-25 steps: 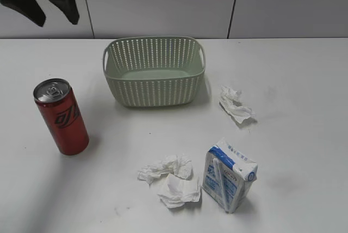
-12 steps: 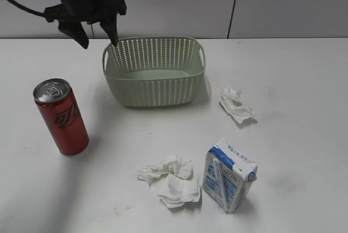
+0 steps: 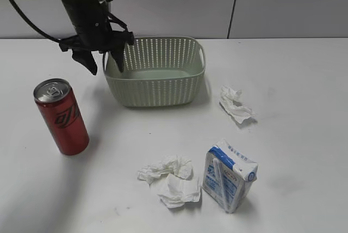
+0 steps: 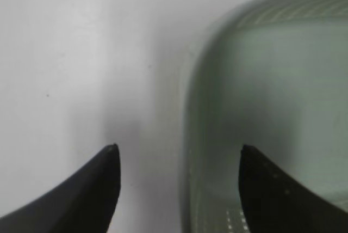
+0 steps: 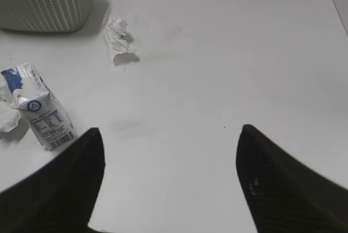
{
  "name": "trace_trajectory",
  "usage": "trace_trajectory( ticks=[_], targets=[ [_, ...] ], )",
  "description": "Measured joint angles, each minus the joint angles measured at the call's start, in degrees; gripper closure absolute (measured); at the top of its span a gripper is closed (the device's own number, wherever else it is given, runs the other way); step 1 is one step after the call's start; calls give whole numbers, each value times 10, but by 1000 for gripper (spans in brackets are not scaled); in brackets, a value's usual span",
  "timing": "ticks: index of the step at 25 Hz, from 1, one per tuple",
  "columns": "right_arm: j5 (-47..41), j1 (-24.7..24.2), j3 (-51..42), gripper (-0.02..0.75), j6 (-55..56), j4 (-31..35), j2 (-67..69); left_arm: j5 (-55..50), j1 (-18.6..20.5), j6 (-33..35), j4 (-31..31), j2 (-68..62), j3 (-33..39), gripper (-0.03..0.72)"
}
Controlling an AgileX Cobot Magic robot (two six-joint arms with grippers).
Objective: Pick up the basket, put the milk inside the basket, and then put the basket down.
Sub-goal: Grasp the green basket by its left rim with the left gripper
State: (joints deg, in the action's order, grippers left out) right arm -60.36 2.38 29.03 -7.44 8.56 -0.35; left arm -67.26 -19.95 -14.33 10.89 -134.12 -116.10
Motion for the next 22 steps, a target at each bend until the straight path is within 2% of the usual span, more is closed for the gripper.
trace_trajectory(
  ticks=[4,8,10,14,16,22],
  targets=[
    [0,0,0,167,0,0,0,15,0,-1,2,-18,0,190],
    [0,0,0,167,0,0,0,28,0,-1,2,-21,0,274],
    [0,0,0,167,0,0,0,29,0,-1,2,-21,0,348],
    [0,0,0,167,0,0,0,29,0,-1,2,-21,0,573],
    [0,0,0,167,1,0,0,29,0,-1,3,-21,0,651],
    [0,0,0,167,1,0,0,22,0,-1,8,-12,0,679]
  ],
)
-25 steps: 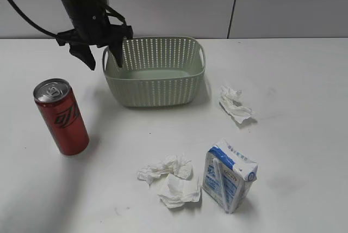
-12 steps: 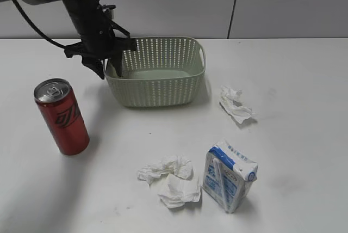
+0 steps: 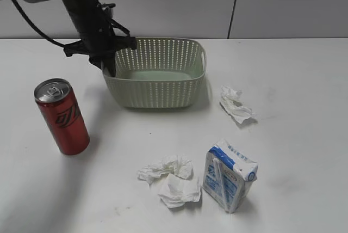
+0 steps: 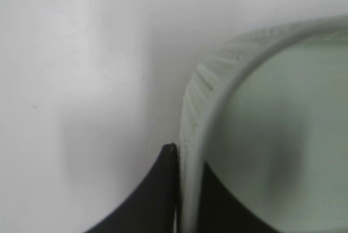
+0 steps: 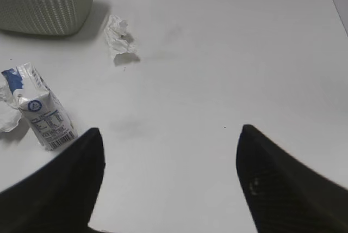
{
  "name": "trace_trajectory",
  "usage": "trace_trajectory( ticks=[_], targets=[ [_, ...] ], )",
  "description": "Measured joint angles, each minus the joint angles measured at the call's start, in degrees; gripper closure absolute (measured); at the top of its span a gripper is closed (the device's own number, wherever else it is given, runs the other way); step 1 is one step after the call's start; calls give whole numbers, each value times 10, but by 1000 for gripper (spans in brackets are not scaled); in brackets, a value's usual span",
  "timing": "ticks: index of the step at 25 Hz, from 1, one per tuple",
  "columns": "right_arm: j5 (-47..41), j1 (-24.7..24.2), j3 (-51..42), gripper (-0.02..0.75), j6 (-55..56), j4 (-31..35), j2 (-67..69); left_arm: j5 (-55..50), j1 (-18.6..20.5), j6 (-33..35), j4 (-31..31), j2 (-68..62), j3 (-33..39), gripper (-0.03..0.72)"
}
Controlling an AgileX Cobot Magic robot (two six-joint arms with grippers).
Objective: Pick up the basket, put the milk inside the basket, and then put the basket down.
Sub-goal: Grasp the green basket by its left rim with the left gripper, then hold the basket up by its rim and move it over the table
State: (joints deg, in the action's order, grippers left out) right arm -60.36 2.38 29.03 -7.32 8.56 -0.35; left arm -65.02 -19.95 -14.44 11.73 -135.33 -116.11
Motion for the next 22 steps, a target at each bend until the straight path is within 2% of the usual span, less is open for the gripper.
trace_trajectory(
  ticks=[9,15,18,22],
  targets=[
    [0,0,0,167,0,0,0,-47,-2,-13,4,99,0,680],
    [0,0,0,167,0,0,0,-48,-39,-34,-37,188,2,680],
    [0,0,0,167,0,0,0,-47,-59,-55,-47,231,42,680],
    [-19,0,12,167,-20,17,8,-49,-77,-90,-55,282,143,680]
  ],
)
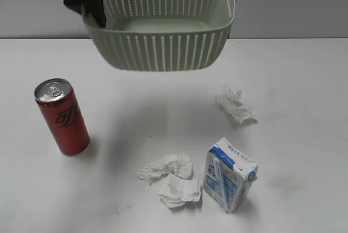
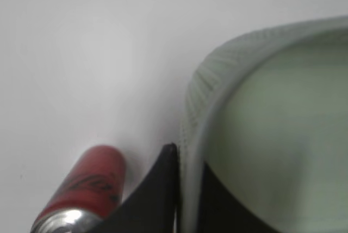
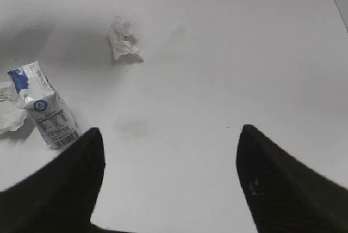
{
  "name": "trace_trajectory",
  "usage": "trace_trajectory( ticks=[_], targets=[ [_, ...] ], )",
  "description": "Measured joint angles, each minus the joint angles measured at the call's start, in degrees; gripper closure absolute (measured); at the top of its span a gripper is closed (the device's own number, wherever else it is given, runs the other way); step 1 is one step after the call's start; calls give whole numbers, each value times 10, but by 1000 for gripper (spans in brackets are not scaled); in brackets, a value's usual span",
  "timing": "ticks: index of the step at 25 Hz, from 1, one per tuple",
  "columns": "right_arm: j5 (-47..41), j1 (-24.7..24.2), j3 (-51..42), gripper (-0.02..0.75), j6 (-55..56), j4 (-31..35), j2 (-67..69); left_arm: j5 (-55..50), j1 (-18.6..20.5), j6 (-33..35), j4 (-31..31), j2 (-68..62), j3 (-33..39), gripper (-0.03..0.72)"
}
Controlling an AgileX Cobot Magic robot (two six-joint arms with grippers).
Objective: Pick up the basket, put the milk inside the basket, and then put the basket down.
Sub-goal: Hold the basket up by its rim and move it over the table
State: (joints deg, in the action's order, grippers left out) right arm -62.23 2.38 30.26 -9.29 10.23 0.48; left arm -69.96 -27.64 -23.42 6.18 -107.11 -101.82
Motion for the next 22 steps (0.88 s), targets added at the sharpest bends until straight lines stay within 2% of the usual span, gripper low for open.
trace_trajectory(
  ticks=[5,10,16,22],
  targets=[
    [-53,0,41,167,-77,54,72,29,-12,-21,4,66,134,680],
    [-69,0,88,167,-95,69,158,76,-14,-23,24,83,221,680],
    [-57,18,110,167,-126,94,266,130,-15,-24,27,80,232,680],
    [6,116,111,167,-135,70,410,145,-15,-25,26,73,233,680]
  ],
)
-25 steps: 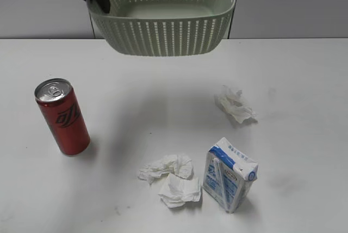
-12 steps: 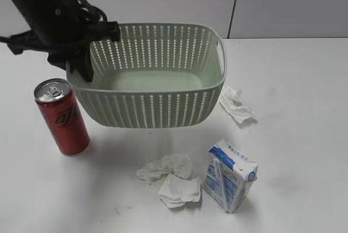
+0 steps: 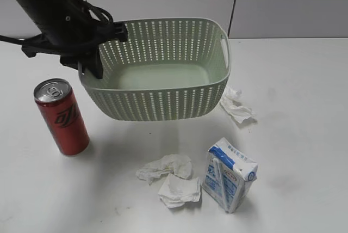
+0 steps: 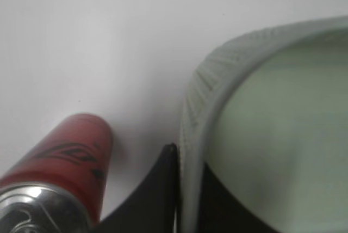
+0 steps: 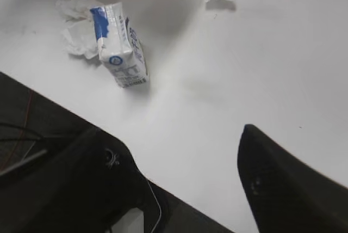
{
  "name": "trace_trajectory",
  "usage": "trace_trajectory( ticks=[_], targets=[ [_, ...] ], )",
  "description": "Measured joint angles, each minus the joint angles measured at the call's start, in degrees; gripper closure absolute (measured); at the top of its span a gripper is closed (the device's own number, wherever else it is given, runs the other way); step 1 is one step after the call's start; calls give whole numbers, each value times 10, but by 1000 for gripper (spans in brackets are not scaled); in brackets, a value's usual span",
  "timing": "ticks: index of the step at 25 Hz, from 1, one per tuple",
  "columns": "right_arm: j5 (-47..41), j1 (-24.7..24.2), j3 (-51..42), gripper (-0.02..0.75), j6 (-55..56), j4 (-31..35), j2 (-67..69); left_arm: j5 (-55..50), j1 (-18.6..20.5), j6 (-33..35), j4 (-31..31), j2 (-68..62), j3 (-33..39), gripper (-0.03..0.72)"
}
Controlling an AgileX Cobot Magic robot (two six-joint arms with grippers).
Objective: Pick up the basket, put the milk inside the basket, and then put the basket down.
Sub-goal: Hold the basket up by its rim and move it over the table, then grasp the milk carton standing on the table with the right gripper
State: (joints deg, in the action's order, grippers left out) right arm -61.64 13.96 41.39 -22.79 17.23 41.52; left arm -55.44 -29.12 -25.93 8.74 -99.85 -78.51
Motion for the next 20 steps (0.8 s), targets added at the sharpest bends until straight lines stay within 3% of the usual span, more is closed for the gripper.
trace_trajectory(
  ticks=[12,20],
  targets=[
    [84,174,100,157,38,-12,319,4,0,0,-10,-23,0,680],
    [158,258,116,144,95,-79,426,4,5,4,-18,-36,0,680]
  ],
)
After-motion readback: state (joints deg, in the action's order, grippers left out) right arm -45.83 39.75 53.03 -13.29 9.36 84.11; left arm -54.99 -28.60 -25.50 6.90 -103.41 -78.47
